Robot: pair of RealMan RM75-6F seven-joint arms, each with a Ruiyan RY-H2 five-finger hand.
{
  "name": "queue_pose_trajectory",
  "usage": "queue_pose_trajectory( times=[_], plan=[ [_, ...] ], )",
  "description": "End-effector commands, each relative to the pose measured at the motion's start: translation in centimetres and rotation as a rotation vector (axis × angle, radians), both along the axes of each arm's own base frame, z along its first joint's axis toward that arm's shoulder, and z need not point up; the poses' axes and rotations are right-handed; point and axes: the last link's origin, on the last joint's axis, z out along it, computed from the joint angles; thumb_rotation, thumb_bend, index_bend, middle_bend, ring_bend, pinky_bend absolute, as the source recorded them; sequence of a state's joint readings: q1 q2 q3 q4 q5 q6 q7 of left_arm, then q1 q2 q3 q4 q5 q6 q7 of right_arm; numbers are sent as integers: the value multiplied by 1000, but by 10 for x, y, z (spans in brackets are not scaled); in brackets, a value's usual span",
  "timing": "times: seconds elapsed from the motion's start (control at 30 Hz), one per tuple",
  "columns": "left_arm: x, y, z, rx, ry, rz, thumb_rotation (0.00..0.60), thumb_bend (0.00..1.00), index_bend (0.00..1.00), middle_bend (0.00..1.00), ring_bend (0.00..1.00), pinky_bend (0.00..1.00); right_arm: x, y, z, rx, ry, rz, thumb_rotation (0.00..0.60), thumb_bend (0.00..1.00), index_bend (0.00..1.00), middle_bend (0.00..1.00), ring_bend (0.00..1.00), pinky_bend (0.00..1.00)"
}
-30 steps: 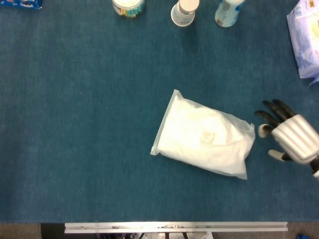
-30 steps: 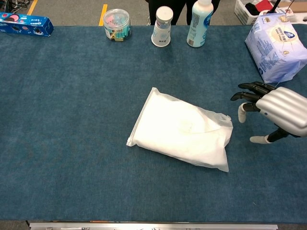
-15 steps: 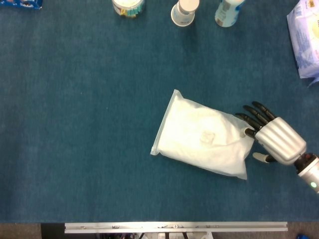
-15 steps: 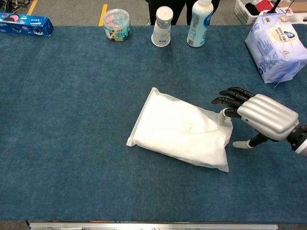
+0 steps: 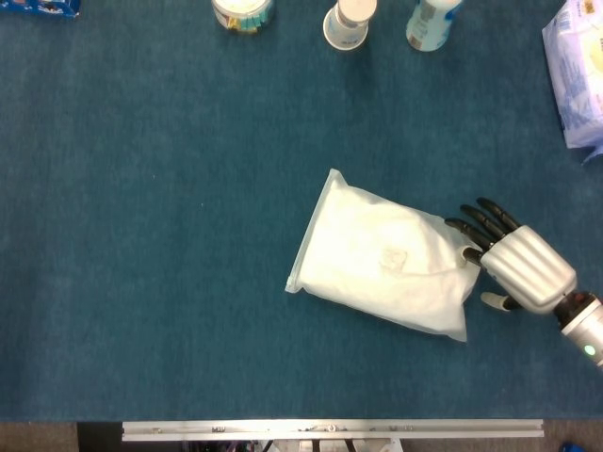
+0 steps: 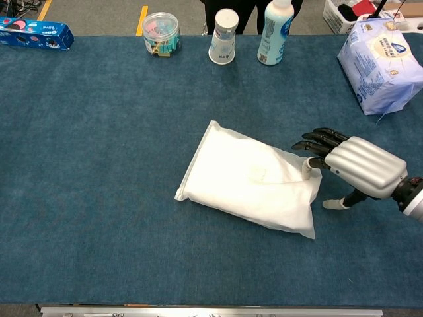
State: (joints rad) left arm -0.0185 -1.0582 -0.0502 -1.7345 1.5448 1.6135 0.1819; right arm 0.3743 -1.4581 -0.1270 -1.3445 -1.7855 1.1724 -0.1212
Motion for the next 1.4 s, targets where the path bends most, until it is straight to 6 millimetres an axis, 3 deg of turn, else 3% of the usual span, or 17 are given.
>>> queue_pose_trajectory(
  times=[0.03,0.2,0.6,1.0,1.4],
  plan=[
    [0,0,0,0,0,-1,600,184,444,434,377,507,7,-1,2,-14,-35,26,600,0,454,146,0,35],
    [0,0,0,-2,2,1,600,183,444,434,376,507,12,2,3,-13,-47,45,600,0,454,147,0,35],
    [0,0,0,0,1,2,600,184,444,433,376,507,0,12,-9,40,15,35,600,0,454,147,0,35],
    [-1,1,-1,-2,3,5,600,184,444,433,376,507,16,8,7,-22,-42,89,600,0,454,146,0,35],
    [-1,1,0,1,1,6,600,184,444,433,376,507,3,17,0,35,25,67,600,0,454,147,0,35]
  ],
)
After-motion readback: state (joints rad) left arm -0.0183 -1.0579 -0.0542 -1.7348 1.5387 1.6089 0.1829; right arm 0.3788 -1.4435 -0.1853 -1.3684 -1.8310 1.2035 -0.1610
